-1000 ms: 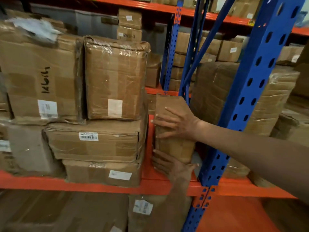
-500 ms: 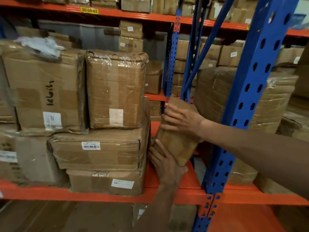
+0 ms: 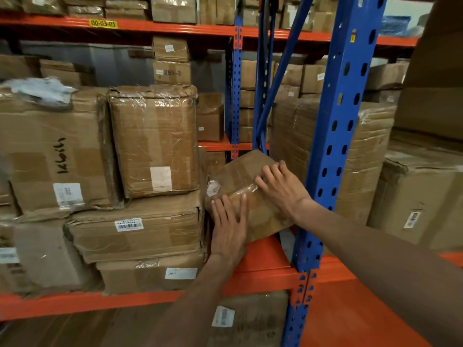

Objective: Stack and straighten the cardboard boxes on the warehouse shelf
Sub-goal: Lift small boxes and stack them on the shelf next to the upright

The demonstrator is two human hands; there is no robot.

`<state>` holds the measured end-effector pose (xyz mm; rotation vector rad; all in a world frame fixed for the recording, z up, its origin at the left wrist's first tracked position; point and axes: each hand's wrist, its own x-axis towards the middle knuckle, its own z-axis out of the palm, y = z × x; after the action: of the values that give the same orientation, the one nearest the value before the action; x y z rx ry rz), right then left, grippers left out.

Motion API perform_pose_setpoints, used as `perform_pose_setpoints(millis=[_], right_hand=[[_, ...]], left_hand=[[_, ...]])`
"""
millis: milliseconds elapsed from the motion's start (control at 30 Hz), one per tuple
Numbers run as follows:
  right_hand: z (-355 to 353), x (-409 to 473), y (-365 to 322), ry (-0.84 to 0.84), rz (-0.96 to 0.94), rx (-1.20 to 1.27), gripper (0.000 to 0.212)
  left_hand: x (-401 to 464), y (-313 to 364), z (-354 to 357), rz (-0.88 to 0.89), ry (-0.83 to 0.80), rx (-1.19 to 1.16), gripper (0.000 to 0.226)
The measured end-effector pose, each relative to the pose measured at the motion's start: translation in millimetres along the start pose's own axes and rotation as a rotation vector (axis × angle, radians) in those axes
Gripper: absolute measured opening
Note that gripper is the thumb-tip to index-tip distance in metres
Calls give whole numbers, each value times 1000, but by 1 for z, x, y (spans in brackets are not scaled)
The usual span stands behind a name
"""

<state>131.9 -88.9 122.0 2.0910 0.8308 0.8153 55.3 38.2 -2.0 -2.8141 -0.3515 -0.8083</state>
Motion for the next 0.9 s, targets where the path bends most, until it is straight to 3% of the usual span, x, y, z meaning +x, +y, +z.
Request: perform_pose_setpoints(millis=[167, 400, 500, 600, 700, 733, 767, 900], right_hand=[[28, -20, -25, -200, 4, 150, 67], [60, -24, -47, -311, -19, 396, 59], [56, -16, -44, -323, -39, 443, 52], [42, -8, -23, -464, -121, 532, 47], [9, 14, 16, -635, -112, 719, 49], [-8, 25, 29, -576, -90, 735, 52], [-26, 38, 42, -437, -73, 704, 62], [-113, 89, 86, 261, -127, 619, 124]], left_hand=[[-7, -18, 32, 354, 41, 206, 77], [-16, -17, 62, 466, 227, 237, 61], [-11, -19, 62, 480, 164, 247, 62], [-10, -17, 47, 491, 45, 185, 63], [-6, -23, 8, 500, -175, 82, 87], [-4, -26, -13, 491, -239, -4, 88], [1, -31, -32, 462, -185, -88, 85], [20, -58, -95, 112, 513, -251, 86]])
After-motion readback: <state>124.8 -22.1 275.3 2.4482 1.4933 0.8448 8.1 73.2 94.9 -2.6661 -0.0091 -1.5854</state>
